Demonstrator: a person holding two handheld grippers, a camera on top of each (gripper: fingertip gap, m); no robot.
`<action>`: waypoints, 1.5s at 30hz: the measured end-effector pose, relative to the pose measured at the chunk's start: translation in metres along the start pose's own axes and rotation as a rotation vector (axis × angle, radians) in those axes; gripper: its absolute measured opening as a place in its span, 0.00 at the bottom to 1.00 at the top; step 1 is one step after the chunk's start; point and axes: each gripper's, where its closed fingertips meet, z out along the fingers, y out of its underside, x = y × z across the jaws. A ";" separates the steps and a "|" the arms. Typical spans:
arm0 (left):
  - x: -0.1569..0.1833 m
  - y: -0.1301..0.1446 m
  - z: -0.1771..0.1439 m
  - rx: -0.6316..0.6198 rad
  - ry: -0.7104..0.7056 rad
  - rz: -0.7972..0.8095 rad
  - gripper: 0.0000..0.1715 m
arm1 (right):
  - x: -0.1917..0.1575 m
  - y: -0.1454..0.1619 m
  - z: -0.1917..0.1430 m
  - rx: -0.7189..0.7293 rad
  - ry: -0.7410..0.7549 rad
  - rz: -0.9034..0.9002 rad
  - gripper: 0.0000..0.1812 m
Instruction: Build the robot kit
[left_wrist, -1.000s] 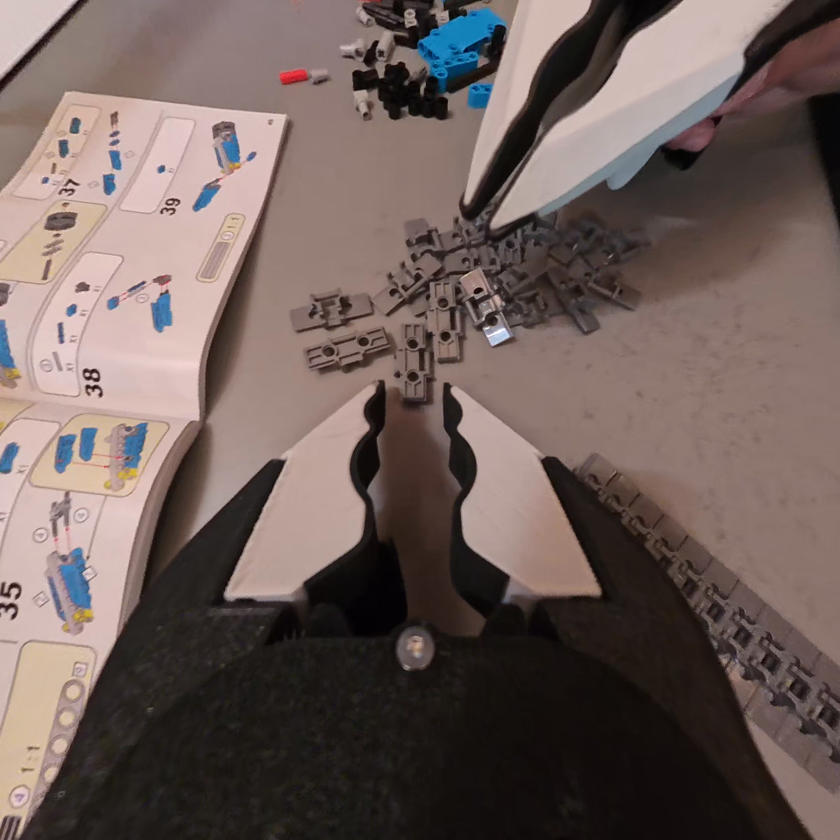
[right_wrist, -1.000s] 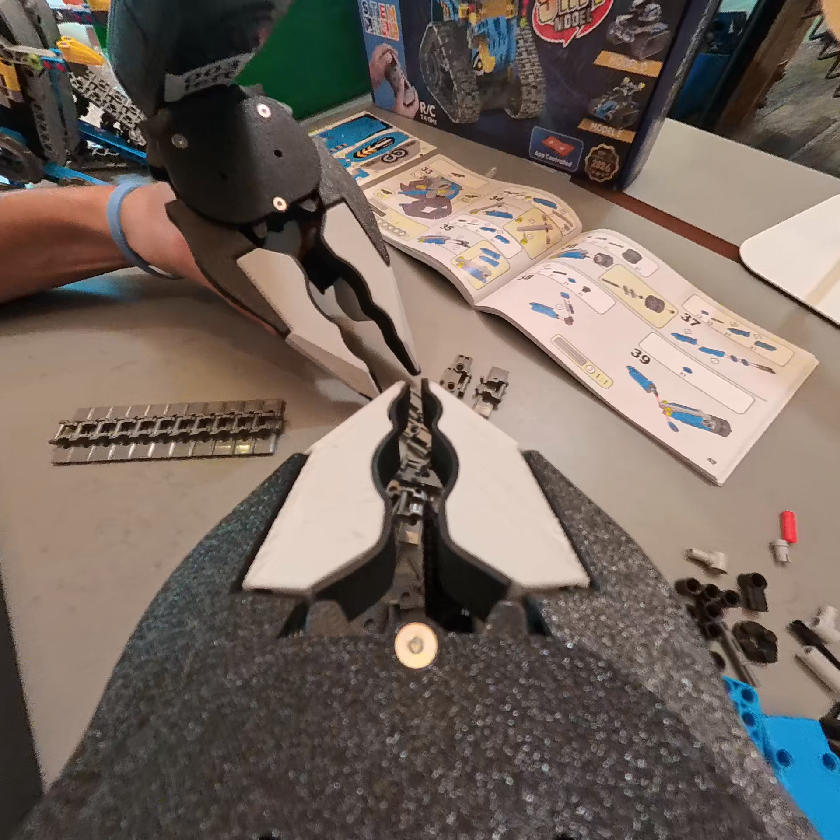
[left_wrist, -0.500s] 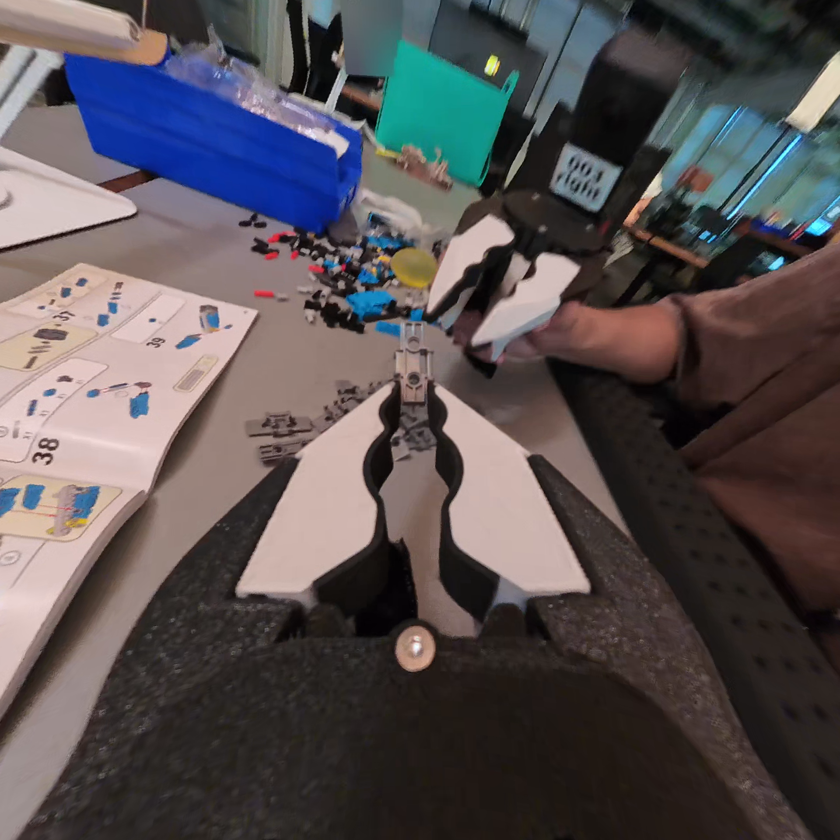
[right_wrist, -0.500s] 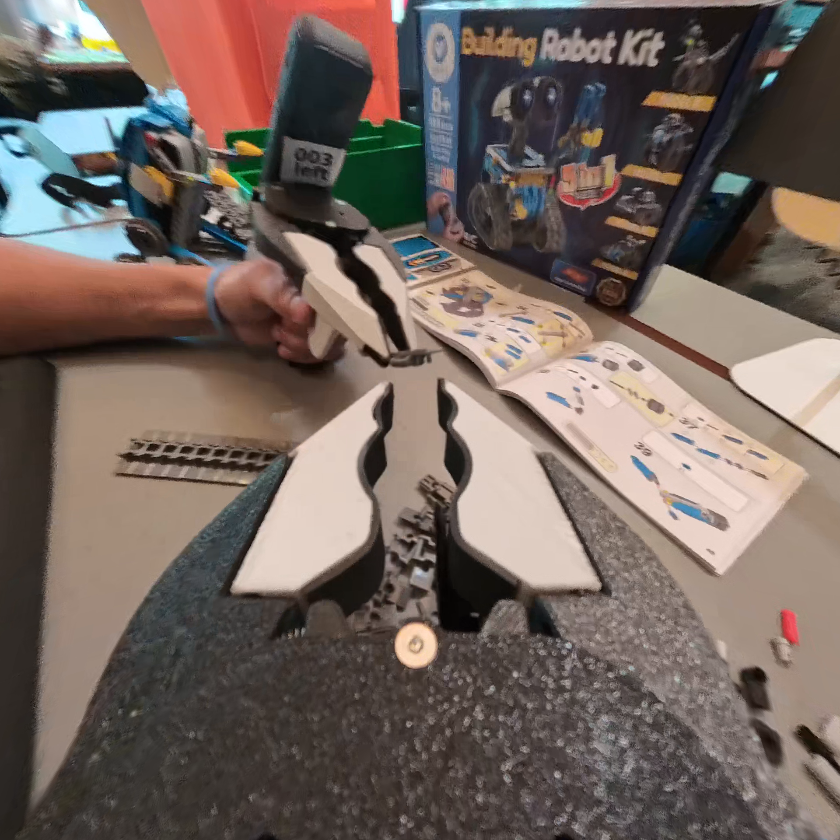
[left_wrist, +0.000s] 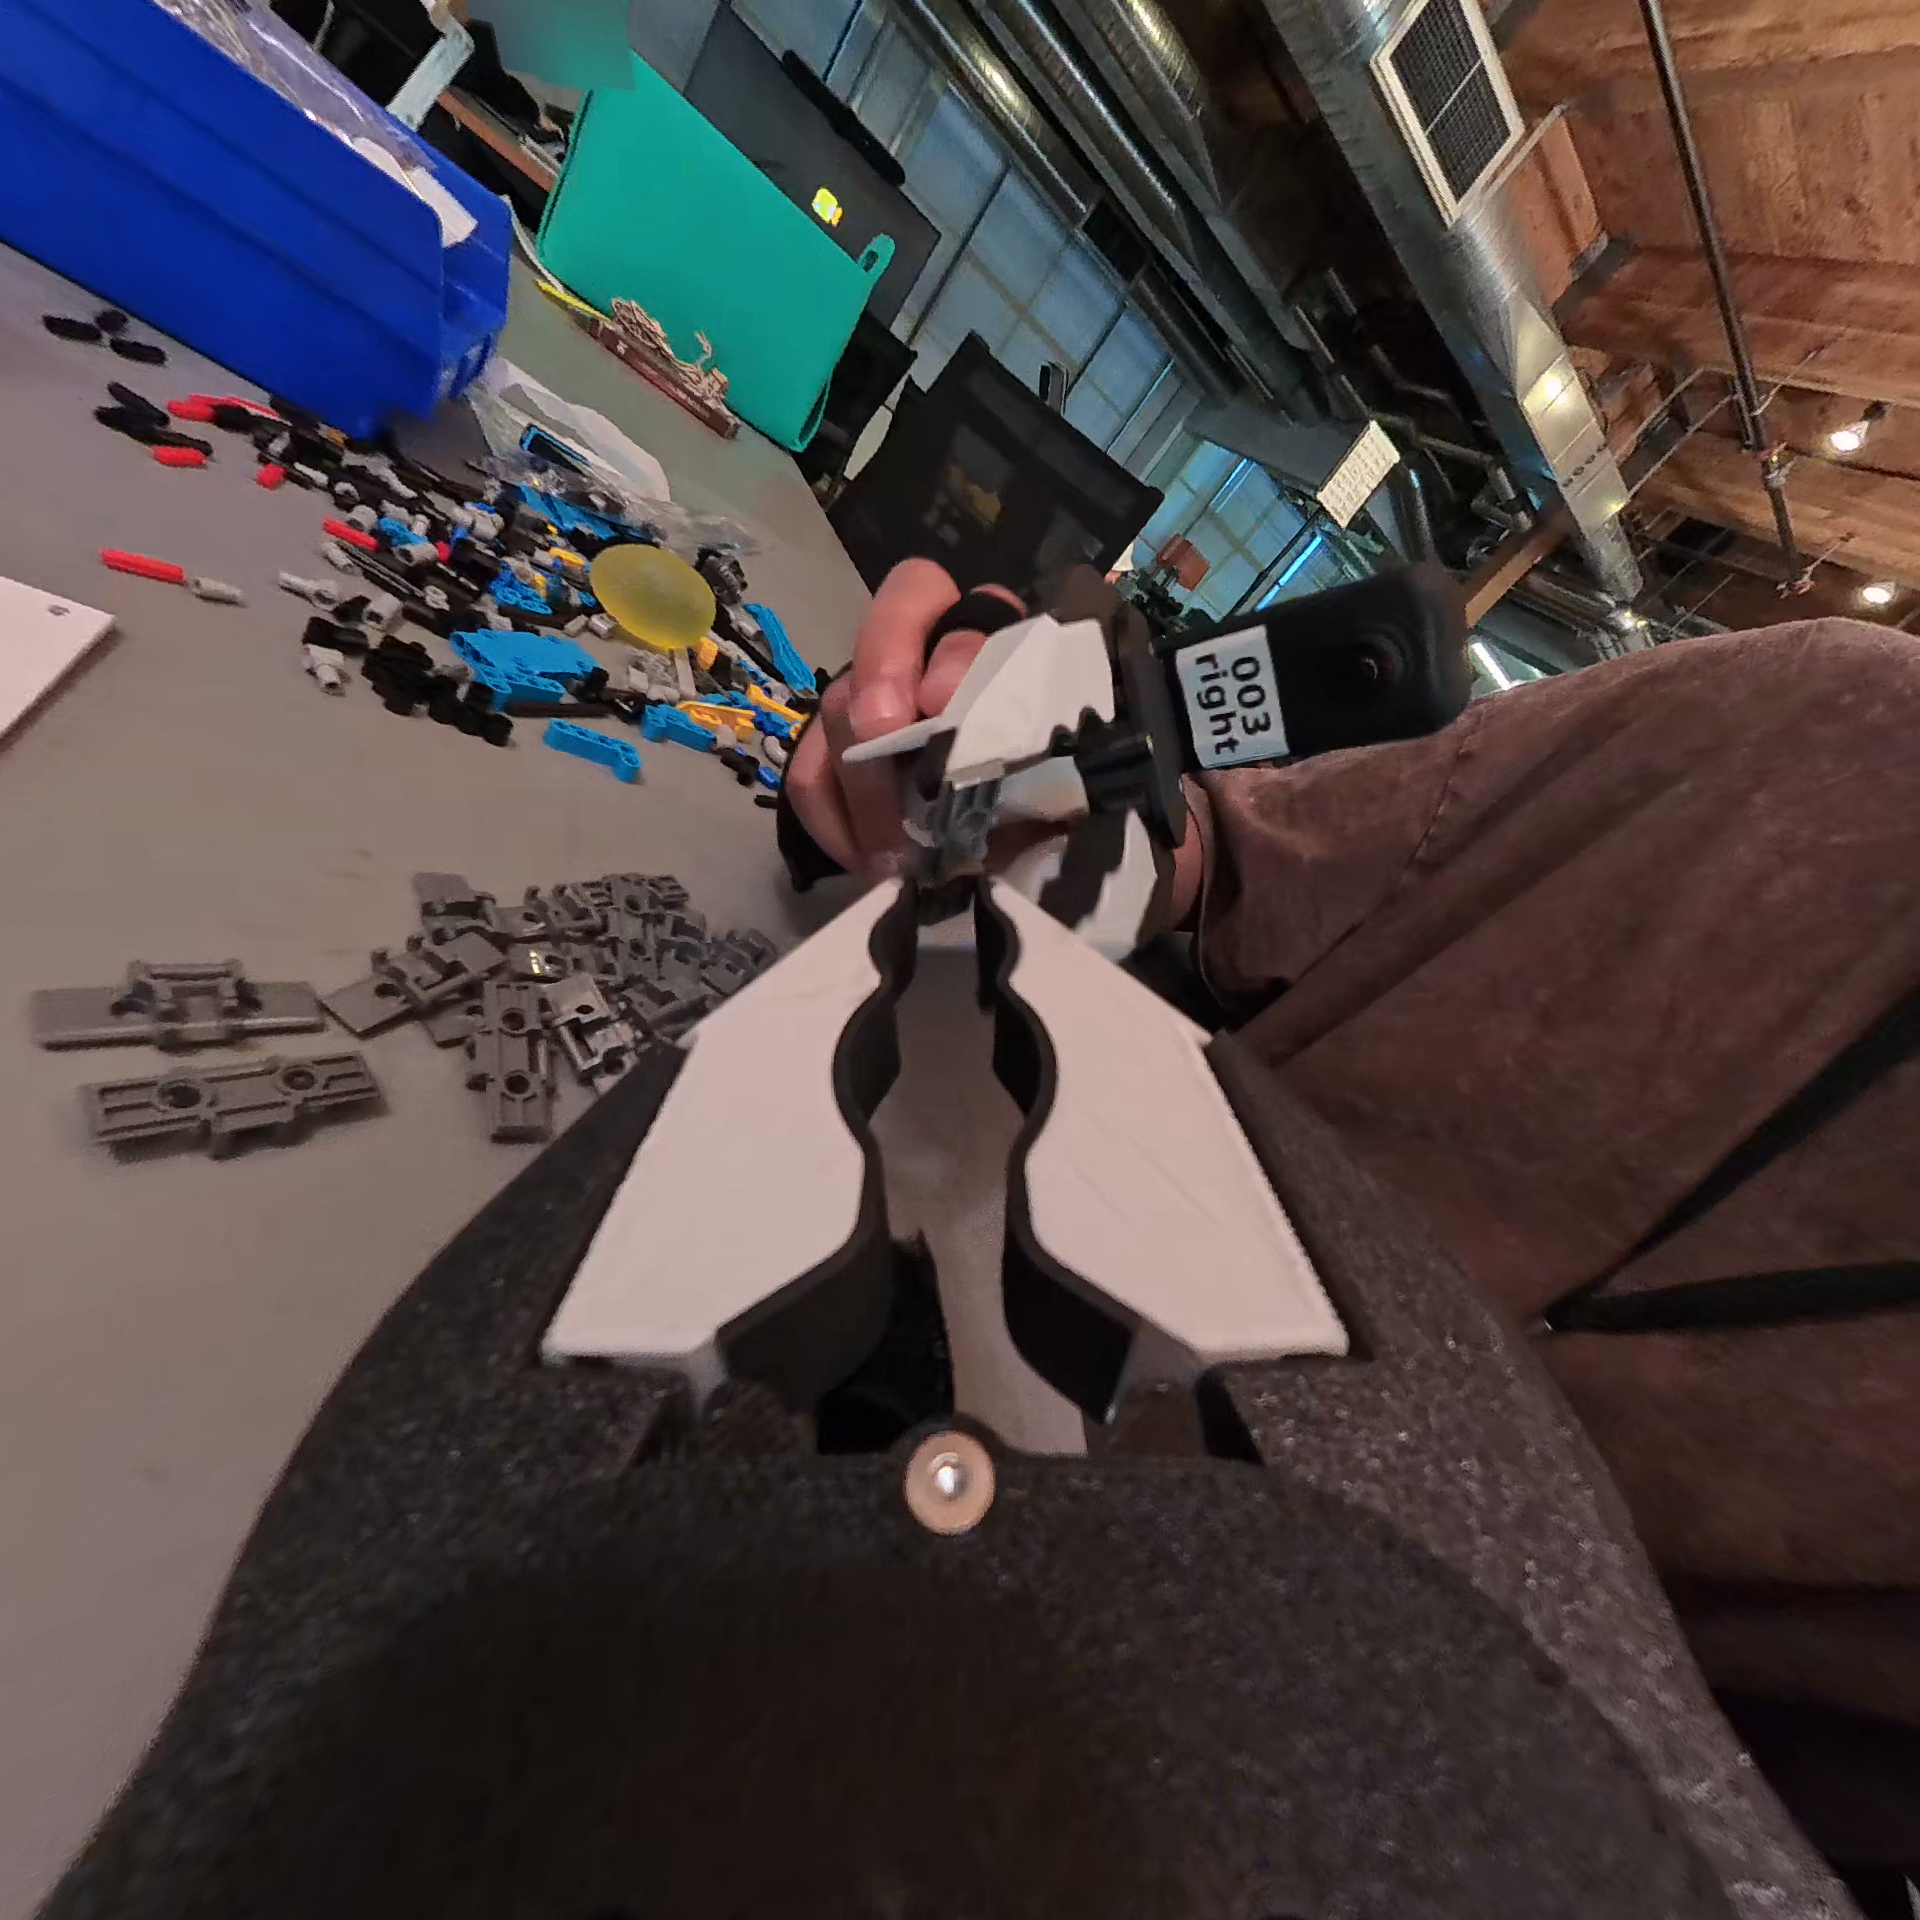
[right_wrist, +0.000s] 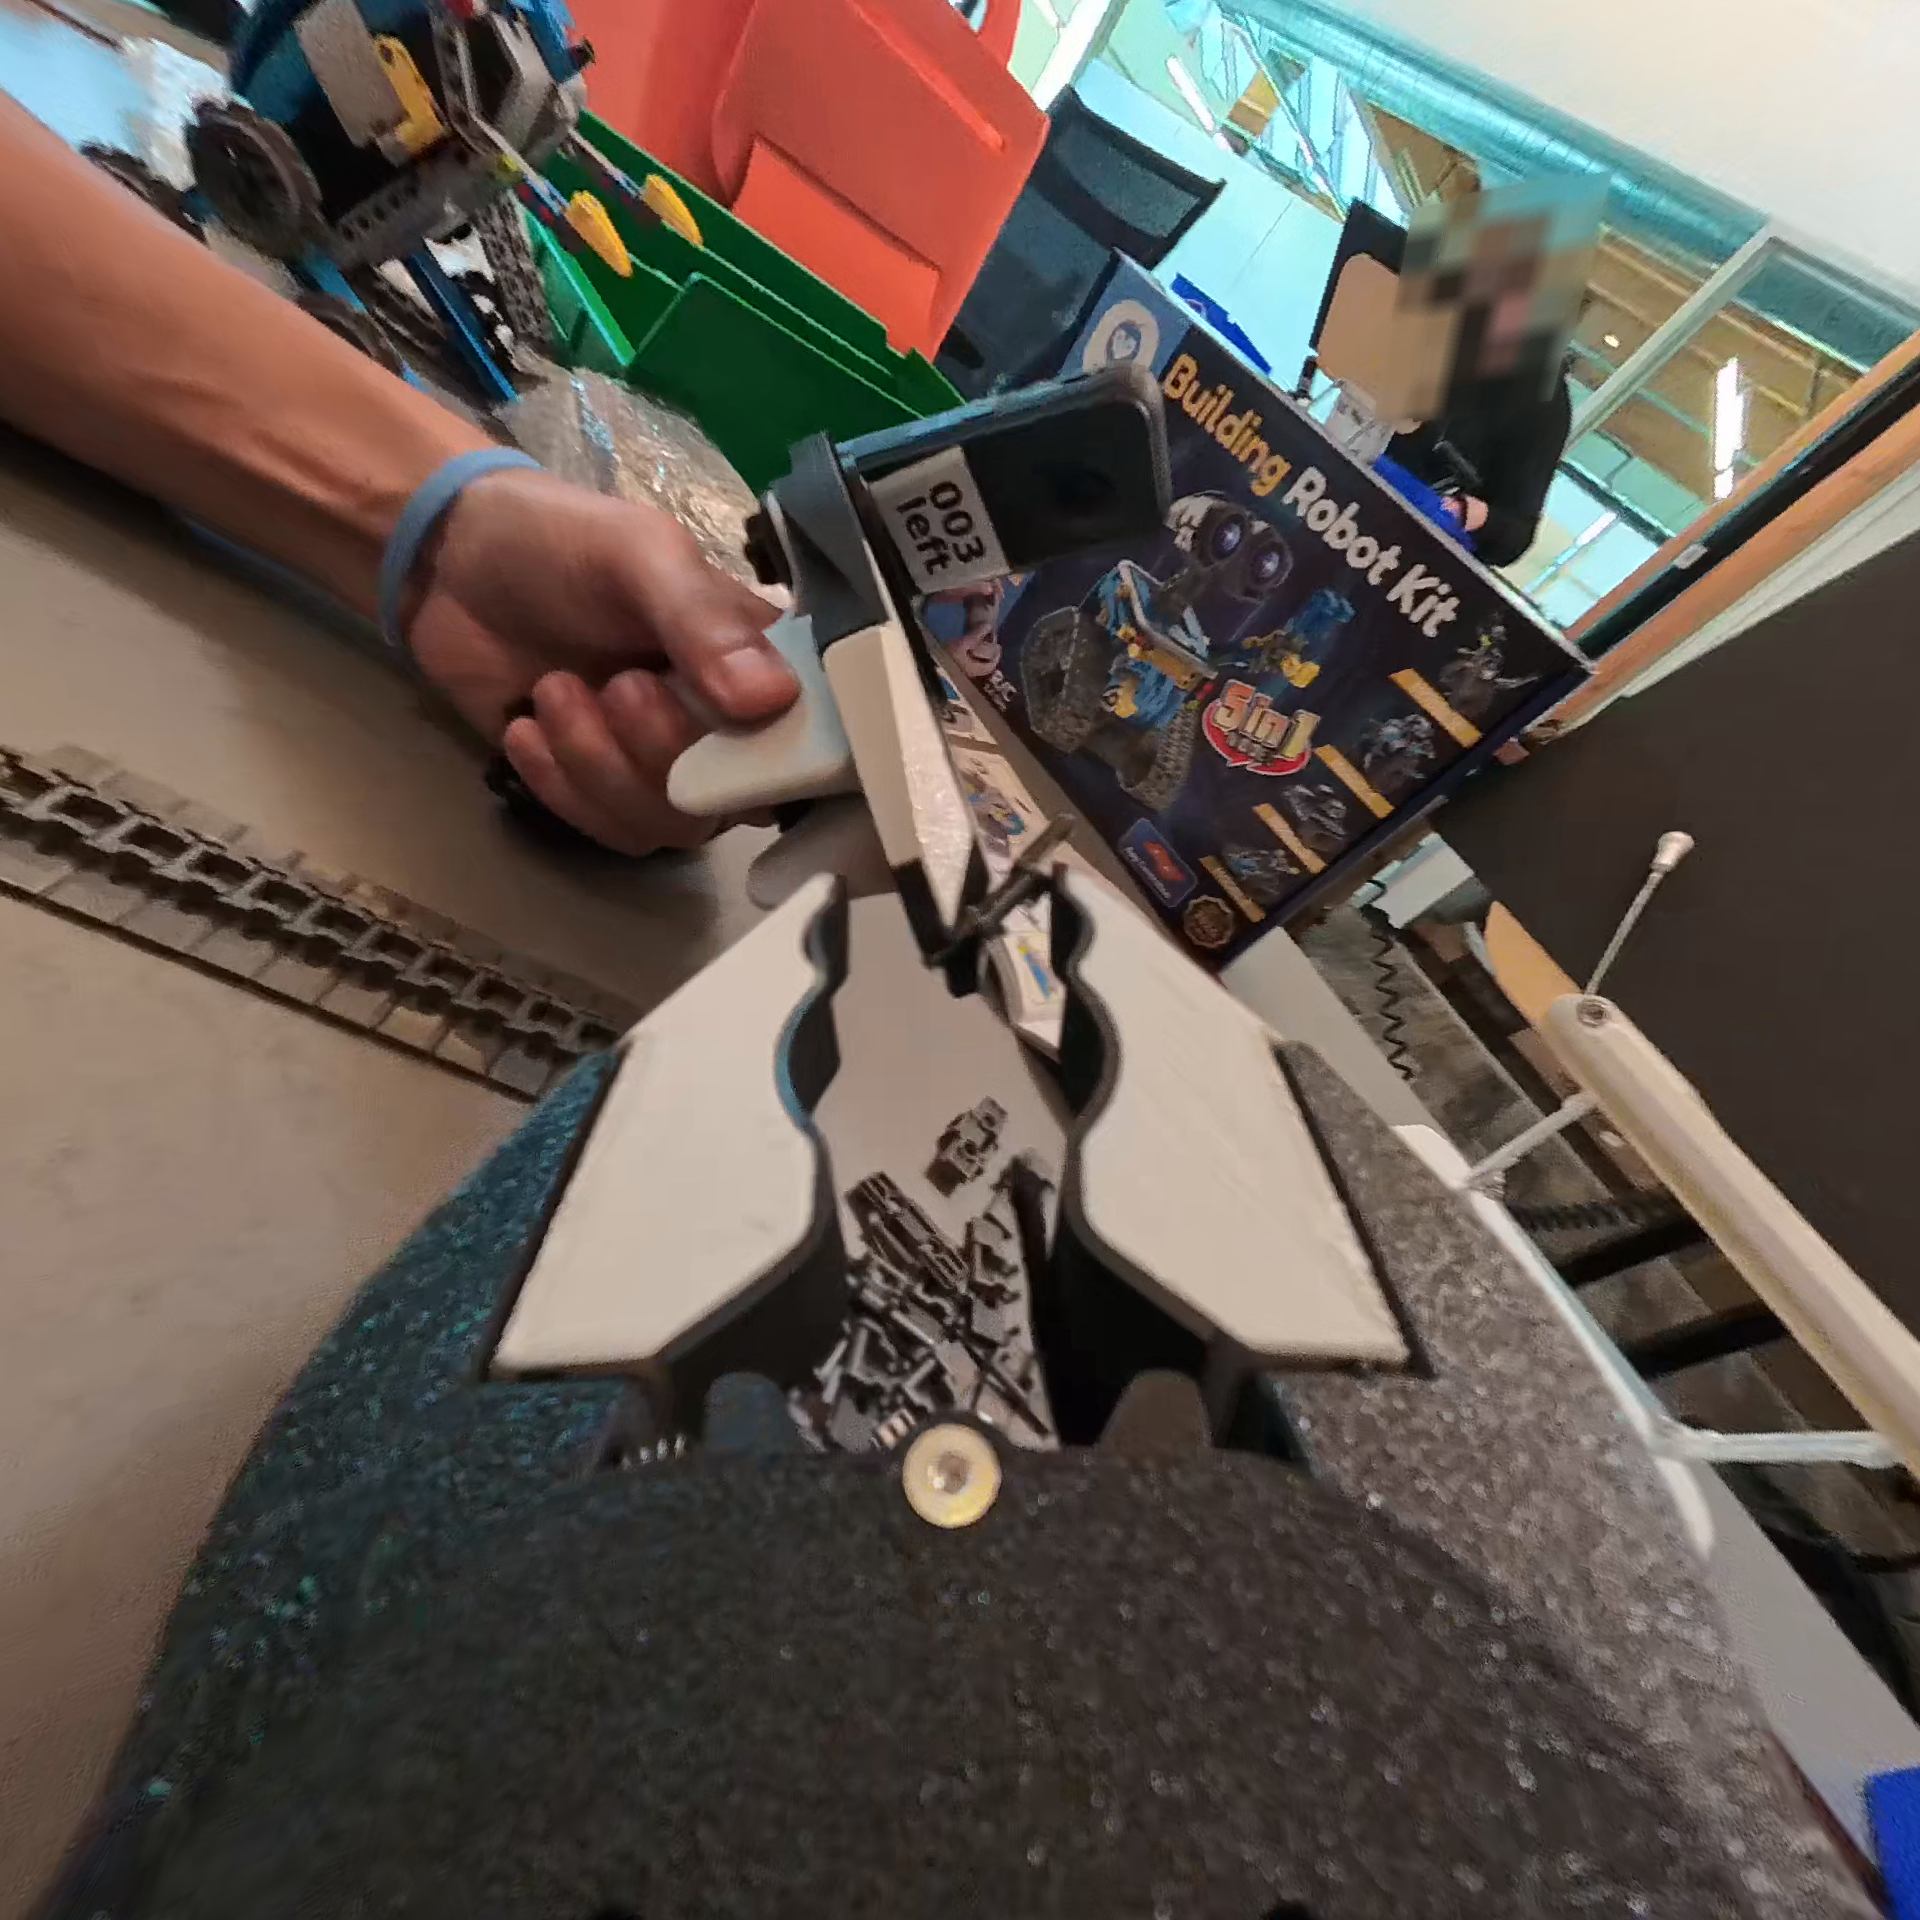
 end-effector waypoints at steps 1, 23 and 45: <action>0.001 0.001 0.000 -0.005 0.010 -0.009 0.06 | 0.004 0.000 -0.002 -0.009 0.019 -0.013 0.16; -0.025 0.077 -0.052 -0.507 -0.232 -0.033 0.19 | -0.073 0.068 0.003 -0.407 -0.296 -0.348 0.04; -0.031 0.091 -0.051 -0.569 -0.248 -0.015 0.16 | -0.081 0.074 -0.006 -0.458 -0.499 0.169 0.09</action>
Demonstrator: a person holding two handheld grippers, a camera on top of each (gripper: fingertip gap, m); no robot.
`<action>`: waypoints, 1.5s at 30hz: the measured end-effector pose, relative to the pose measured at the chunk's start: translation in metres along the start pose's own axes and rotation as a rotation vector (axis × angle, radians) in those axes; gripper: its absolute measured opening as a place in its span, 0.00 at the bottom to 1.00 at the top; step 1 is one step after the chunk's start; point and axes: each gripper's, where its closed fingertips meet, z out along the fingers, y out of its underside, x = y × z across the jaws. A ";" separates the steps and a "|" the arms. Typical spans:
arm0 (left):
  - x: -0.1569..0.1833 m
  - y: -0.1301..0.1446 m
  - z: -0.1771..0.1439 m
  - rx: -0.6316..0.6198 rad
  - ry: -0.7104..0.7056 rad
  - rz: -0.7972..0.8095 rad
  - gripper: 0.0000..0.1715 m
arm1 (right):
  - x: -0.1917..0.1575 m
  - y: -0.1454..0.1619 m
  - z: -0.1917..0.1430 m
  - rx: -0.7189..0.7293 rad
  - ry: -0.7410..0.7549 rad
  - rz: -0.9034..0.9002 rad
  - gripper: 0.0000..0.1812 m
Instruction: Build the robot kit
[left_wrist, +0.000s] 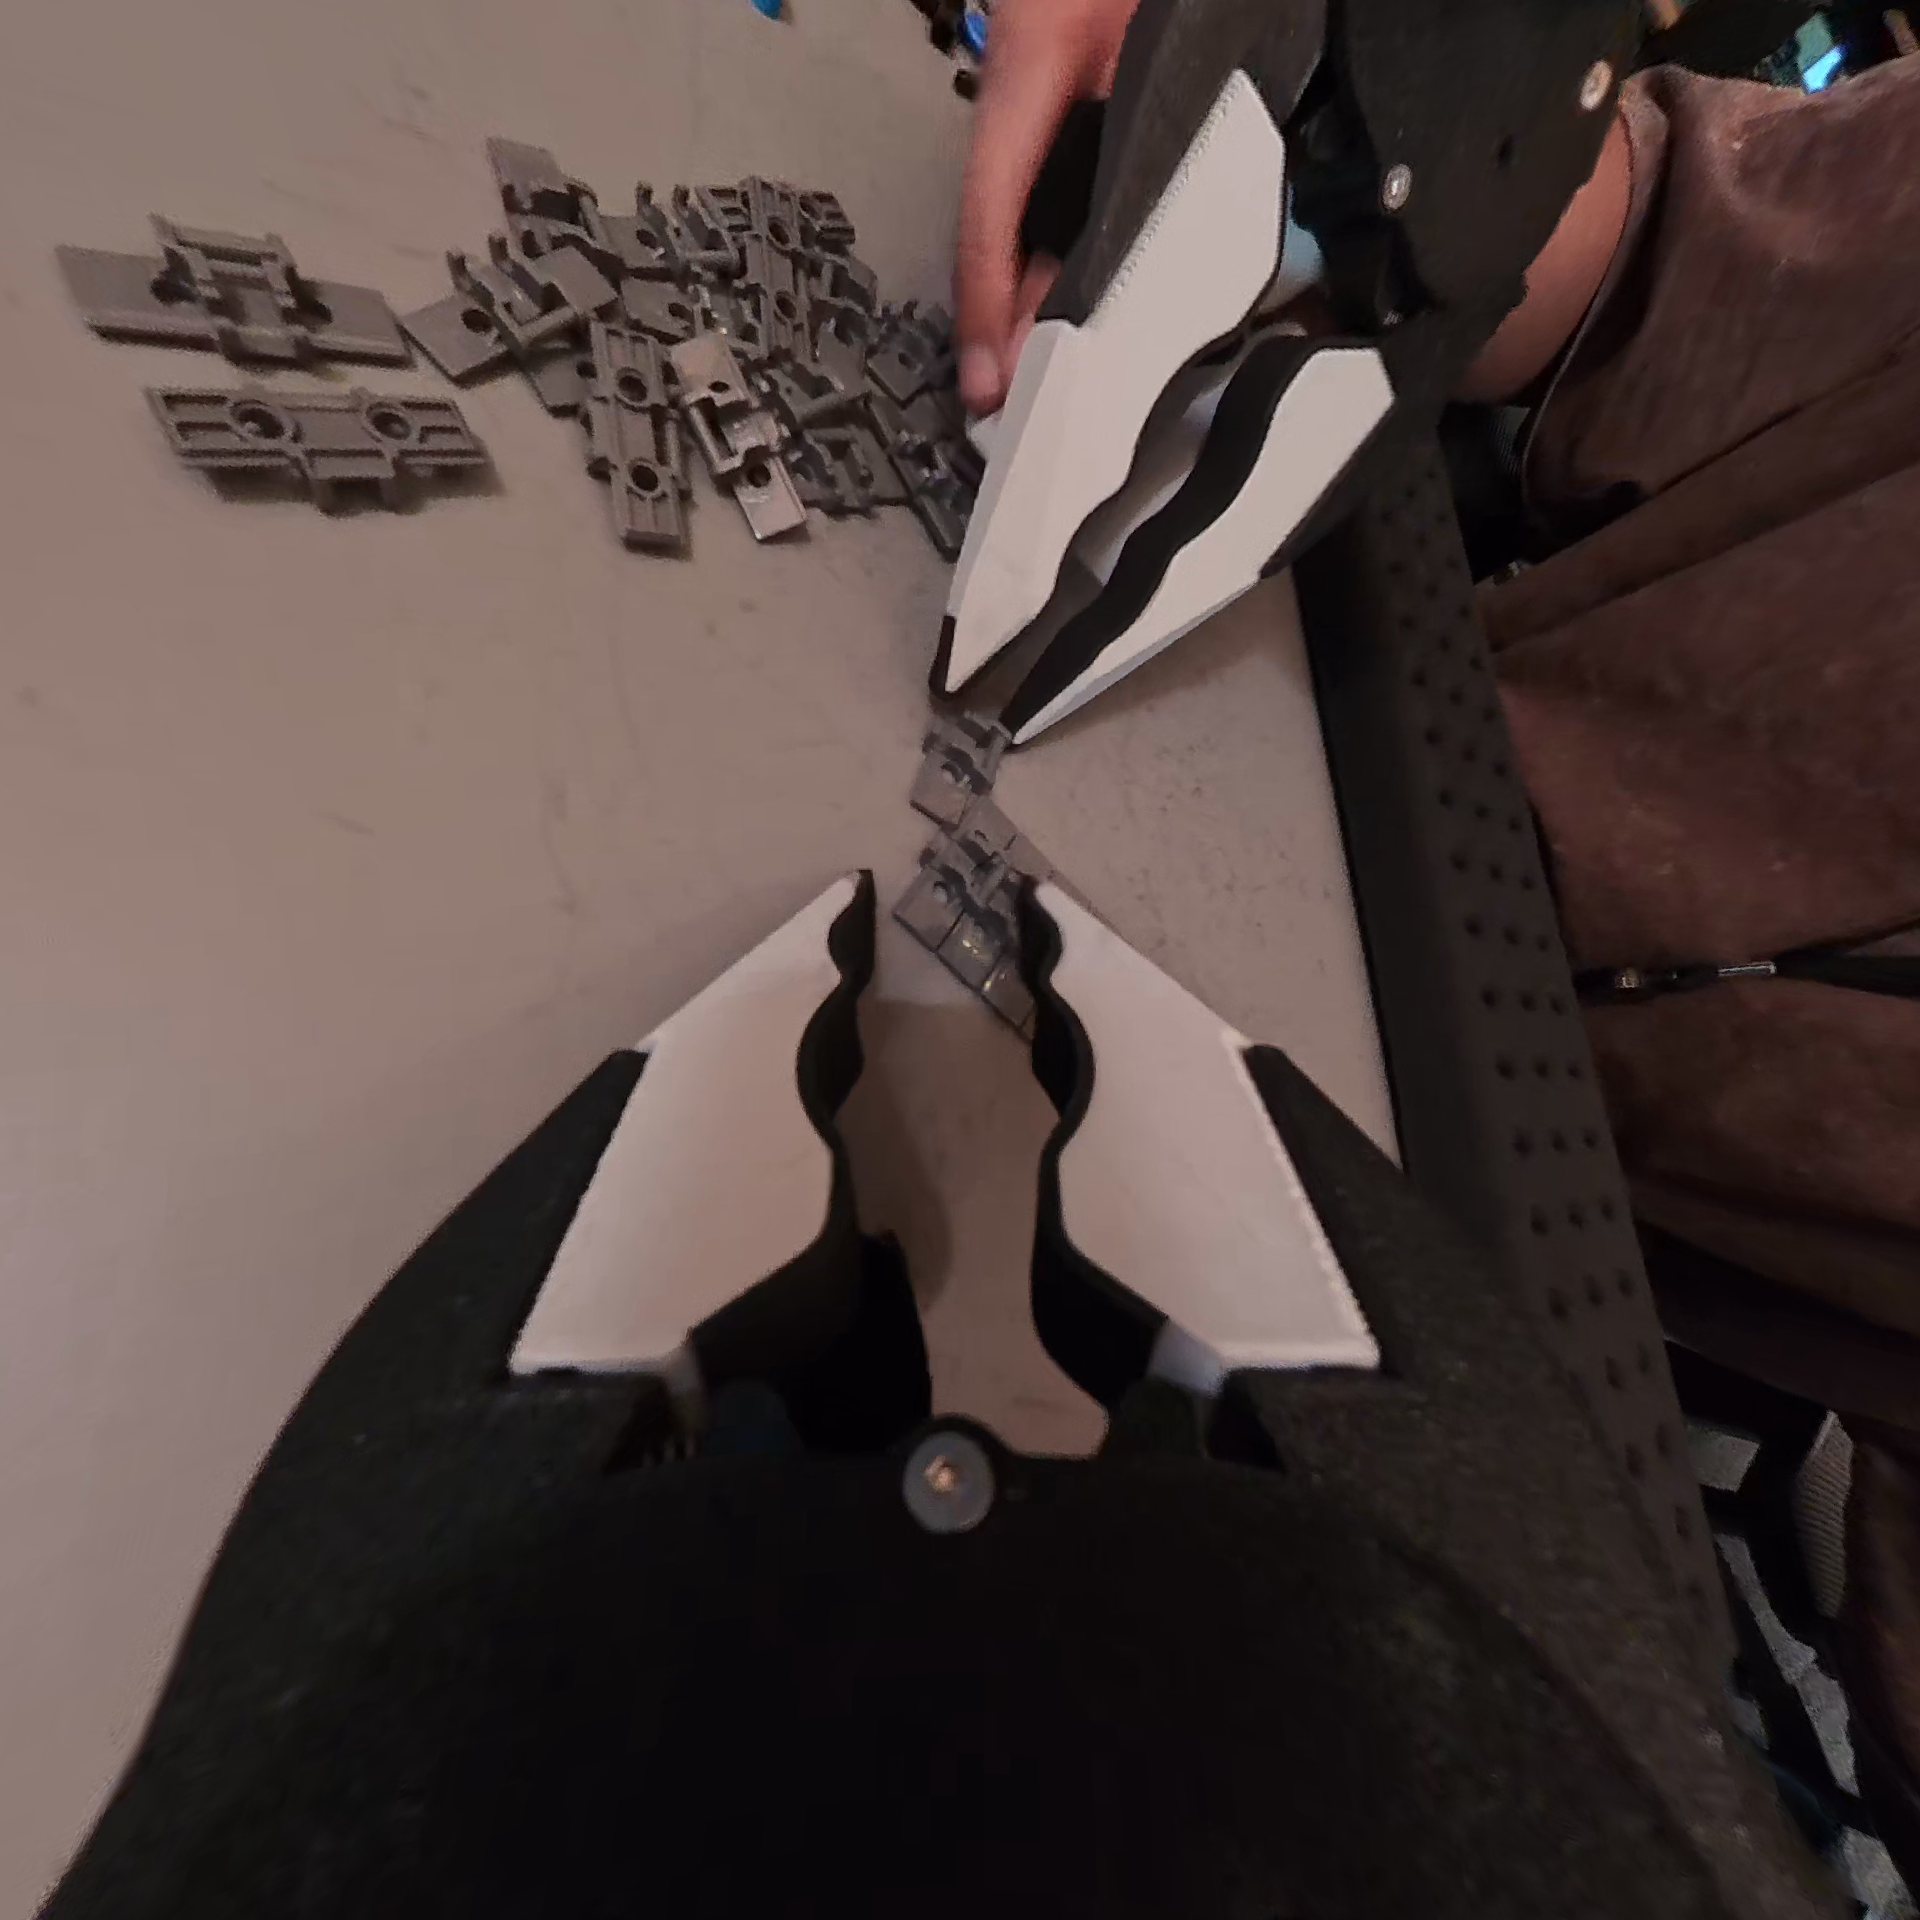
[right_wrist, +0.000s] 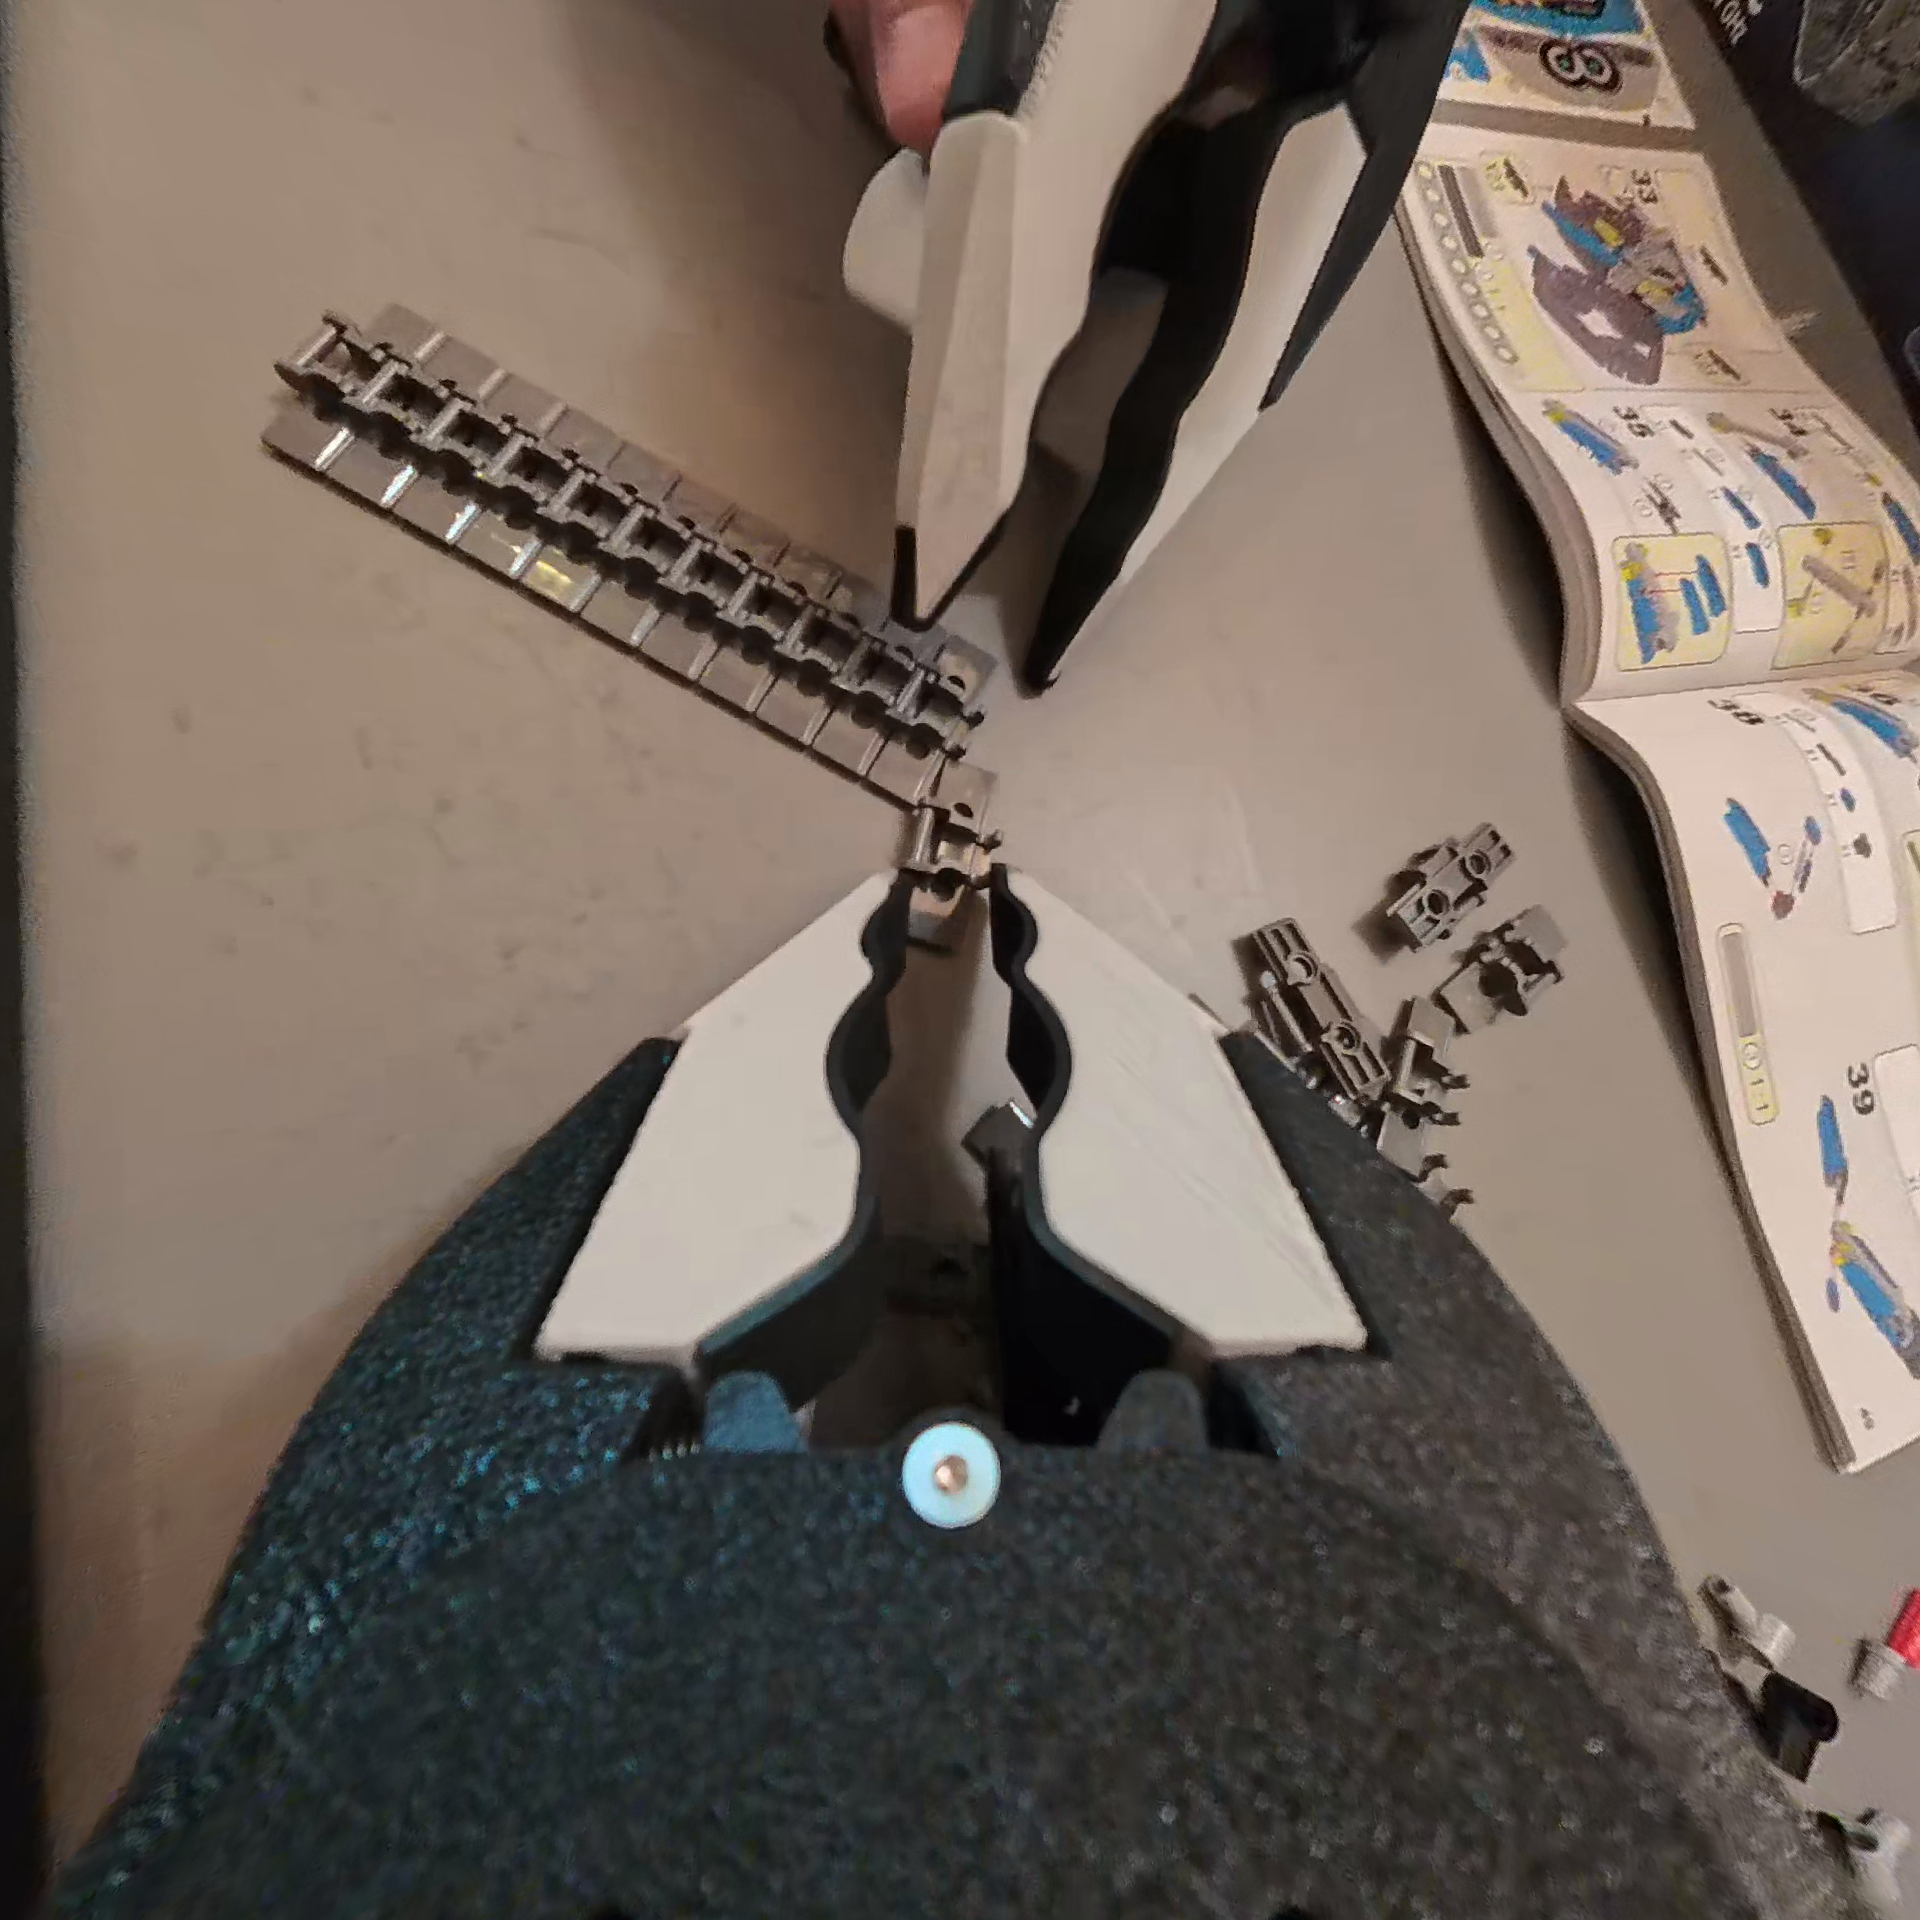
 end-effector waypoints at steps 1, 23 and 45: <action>-0.003 -0.001 0.000 0.005 -0.009 -0.014 0.12 | 0.001 0.000 0.000 -0.007 -0.001 0.008 0.08; -0.010 -0.006 -0.002 0.028 -0.051 -0.001 0.10 | 0.016 -0.023 0.014 -0.006 0.168 0.002 0.00; -0.023 -0.014 -0.006 0.052 -0.178 0.080 0.03 | 0.019 -0.016 0.011 0.037 -0.025 0.296 0.10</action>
